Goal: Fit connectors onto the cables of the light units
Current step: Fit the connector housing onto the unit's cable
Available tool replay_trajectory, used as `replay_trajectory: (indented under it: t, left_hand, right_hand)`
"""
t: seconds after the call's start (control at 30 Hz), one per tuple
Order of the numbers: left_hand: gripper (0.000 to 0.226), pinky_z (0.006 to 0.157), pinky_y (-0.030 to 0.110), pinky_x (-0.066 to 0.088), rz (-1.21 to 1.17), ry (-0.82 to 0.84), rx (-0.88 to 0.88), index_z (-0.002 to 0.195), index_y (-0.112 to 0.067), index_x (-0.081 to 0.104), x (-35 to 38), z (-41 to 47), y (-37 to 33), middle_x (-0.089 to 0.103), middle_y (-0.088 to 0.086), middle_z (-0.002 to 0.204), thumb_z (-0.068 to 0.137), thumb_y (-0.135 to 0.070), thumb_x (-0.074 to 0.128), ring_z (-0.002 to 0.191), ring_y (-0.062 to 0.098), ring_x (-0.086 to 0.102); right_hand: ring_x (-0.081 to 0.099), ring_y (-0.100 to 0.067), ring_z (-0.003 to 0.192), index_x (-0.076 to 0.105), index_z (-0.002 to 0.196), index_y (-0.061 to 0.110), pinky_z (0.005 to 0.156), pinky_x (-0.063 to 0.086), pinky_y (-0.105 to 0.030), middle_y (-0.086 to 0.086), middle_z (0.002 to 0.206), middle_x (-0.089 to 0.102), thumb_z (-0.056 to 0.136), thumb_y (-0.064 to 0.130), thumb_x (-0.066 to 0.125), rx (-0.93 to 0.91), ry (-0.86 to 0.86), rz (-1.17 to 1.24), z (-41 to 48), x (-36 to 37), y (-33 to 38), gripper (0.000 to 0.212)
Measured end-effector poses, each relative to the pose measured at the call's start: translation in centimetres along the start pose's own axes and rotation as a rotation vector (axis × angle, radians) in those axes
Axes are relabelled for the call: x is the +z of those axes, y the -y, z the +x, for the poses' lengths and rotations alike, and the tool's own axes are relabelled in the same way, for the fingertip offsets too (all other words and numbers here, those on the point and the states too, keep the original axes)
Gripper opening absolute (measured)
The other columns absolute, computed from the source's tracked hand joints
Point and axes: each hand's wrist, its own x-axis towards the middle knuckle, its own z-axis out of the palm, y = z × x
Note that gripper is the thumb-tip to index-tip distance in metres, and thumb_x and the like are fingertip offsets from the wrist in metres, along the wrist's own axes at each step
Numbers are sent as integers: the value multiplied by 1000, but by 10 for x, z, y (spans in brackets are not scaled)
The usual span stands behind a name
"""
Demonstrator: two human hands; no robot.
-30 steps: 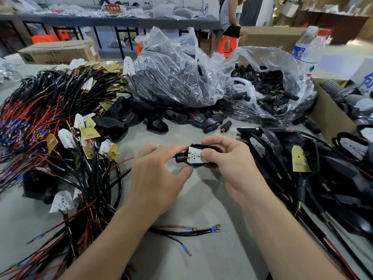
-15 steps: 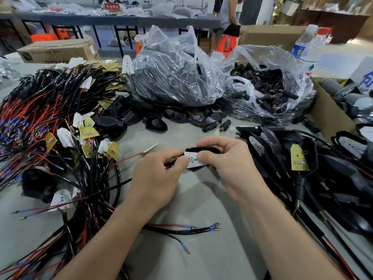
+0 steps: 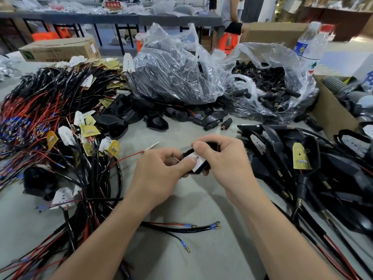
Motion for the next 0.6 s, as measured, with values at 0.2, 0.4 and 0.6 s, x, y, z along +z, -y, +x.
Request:
replay_trajectory:
  t: [0.2, 0.4, 0.6]
  left_hand:
    - [22, 62, 30, 49, 159, 41, 41, 88, -51, 73, -8, -4, -6, 74, -12, 70, 75, -64, 60, 57, 1, 59]
    - [19, 65, 20, 33, 702, -149, 221, 97, -41, 79, -25, -3, 0, 70, -19, 76, 92, -25, 70, 73, 6, 53]
    - [32, 101, 30, 35, 593, -164, 533, 80, -21, 82, -19, 4, 5, 76, -10, 91, 81, 9, 69, 98, 9, 59]
  right_hand:
    - [61, -19, 53, 79, 79, 31, 49, 53, -33, -3, 64, 70, 79, 33, 74, -37, -240, 1, 8, -14, -2, 5]
    - [53, -16, 55, 78, 73, 20, 52, 44, -33, -2, 60, 66, 77, 17, 72, 23, -172, -15, 10, -35, 4, 8]
    - [67, -18, 65, 78, 85, 11, 59, 55, -23, -13, 76, 72, 91, 16, 71, 264, 595, 56, -5, -28, 10, 12]
